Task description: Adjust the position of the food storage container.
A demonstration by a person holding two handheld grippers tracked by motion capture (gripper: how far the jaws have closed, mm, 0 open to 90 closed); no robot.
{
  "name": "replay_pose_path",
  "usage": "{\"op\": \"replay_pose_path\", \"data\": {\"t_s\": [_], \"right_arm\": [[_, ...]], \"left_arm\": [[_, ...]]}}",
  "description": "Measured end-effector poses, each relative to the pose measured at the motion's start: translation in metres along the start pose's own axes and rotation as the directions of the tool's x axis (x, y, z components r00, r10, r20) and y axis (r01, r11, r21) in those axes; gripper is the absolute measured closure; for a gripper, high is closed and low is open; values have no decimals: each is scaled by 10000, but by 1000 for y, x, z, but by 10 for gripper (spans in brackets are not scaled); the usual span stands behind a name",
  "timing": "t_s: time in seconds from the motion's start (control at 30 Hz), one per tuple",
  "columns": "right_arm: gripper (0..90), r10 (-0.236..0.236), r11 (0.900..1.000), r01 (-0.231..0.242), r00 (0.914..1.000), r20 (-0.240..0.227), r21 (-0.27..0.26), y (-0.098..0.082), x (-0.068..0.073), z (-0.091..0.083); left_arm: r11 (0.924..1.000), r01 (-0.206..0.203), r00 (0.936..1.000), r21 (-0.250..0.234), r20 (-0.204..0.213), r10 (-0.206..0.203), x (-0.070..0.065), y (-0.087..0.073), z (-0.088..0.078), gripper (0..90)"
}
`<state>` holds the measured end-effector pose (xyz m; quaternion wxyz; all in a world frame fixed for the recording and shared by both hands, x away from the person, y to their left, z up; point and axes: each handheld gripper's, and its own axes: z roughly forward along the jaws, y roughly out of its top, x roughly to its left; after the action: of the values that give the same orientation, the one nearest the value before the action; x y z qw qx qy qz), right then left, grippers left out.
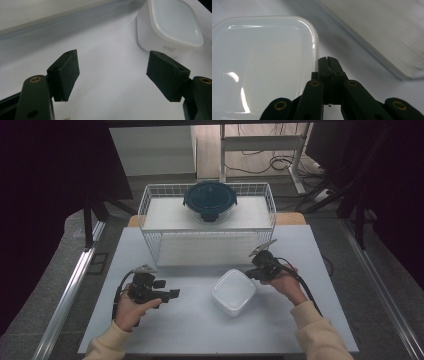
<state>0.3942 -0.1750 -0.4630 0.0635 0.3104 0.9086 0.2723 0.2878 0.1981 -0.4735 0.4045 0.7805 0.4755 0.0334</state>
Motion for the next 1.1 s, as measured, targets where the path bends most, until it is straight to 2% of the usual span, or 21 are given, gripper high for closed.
{"op": "replay_pose_path", "data": {"t_s": [0.1,0.2,0.3,0.37,0.5,0.6,0.7,0.8,0.9,1.1], "right_arm": [[891,-382,9993,382,9990,-228,-5,8,13,7],[891,-521,9986,520,9977,-443,-46,13,23,11],[891,-592,9982,590,9978,-312,-78,15,27,11],[891,-502,9986,502,9987,9,-193,12,25,4],[891,262,9972,-246,9994,214,-701,-3,20,-22],[892,536,9945,-511,9982,251,-912,-21,22,-37],[891,673,9941,-651,9975,227,-864,-39,27,-44],[891,788,9952,-783,9969,65,-587,-53,34,-40],[891,808,9962,-817,9962,-338,-288,-62,43,-29],[891,837,9965,-841,9945,-623,-37,-60,53,-14]], "left_arm": [[10000,5,10000,-29,-1,-5,0,0,-1,254],[10000,35,10000,-55,13,-35,0,-1,-1,254],[10000,59,10000,-68,13,-59,1,-1,-1,253],[10000,73,10000,-51,16,-73,2,-1,-1,253],[9999,126,9999,-107,38,-125,3,-1,-2,253],[9999,128,9999,-97,19,-128,3,-1,-2,253],[9999,115,9999,-86,10,-115,3,0,-1,254],[9999,116,9999,-69,-8,-116,3,0,-1,253],[9999,134,9999,-60,-20,-134,3,0,0,253],[9999,126,9999,-61,-56,-126,3,0,0,253]]}}
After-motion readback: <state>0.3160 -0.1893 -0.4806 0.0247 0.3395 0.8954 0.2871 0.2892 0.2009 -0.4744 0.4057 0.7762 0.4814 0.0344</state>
